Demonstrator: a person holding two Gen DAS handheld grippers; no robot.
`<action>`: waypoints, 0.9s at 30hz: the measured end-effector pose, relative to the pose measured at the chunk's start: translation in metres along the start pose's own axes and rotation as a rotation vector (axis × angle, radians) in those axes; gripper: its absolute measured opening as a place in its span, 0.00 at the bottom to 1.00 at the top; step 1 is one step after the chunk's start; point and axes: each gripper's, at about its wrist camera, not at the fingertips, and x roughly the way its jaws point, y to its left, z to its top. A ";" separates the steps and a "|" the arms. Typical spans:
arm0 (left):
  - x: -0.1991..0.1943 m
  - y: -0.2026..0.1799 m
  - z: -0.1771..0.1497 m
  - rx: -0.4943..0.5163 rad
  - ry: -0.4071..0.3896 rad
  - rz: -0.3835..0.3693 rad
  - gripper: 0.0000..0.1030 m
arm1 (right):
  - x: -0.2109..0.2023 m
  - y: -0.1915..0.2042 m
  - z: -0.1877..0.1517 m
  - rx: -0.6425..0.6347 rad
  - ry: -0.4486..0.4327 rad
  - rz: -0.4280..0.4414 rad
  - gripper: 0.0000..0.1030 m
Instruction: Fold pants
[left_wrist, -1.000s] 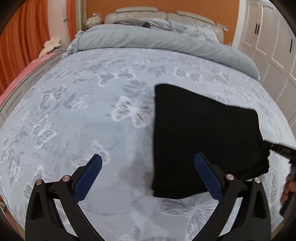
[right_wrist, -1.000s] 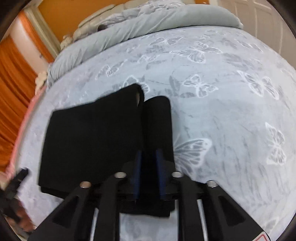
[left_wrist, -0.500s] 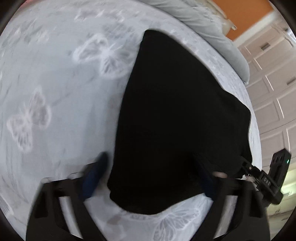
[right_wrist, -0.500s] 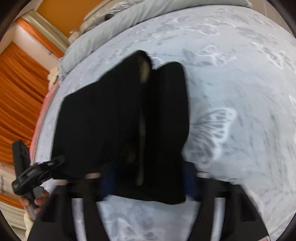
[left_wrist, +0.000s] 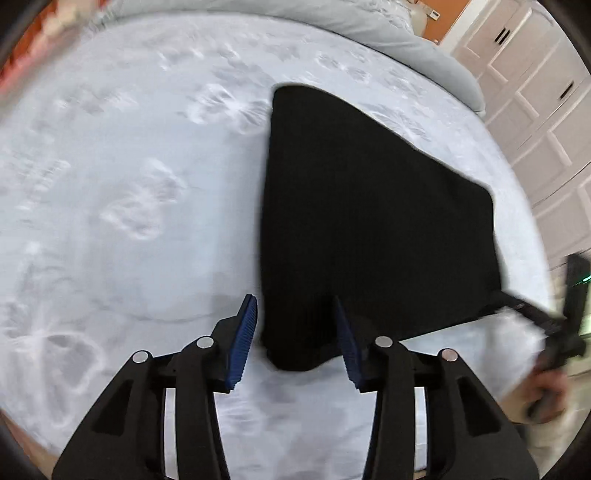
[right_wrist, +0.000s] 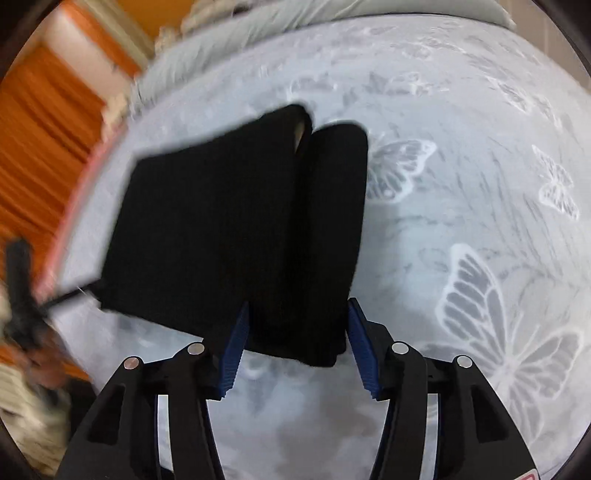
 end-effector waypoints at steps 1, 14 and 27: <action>-0.010 -0.001 -0.001 0.019 -0.040 0.014 0.48 | -0.013 0.004 0.001 -0.020 -0.061 -0.043 0.51; -0.023 -0.067 0.002 0.180 -0.281 0.279 0.91 | 0.051 0.042 0.064 -0.107 -0.087 -0.171 0.69; -0.007 -0.067 0.012 0.142 -0.257 0.284 0.91 | 0.003 0.066 0.068 -0.138 -0.217 -0.053 0.22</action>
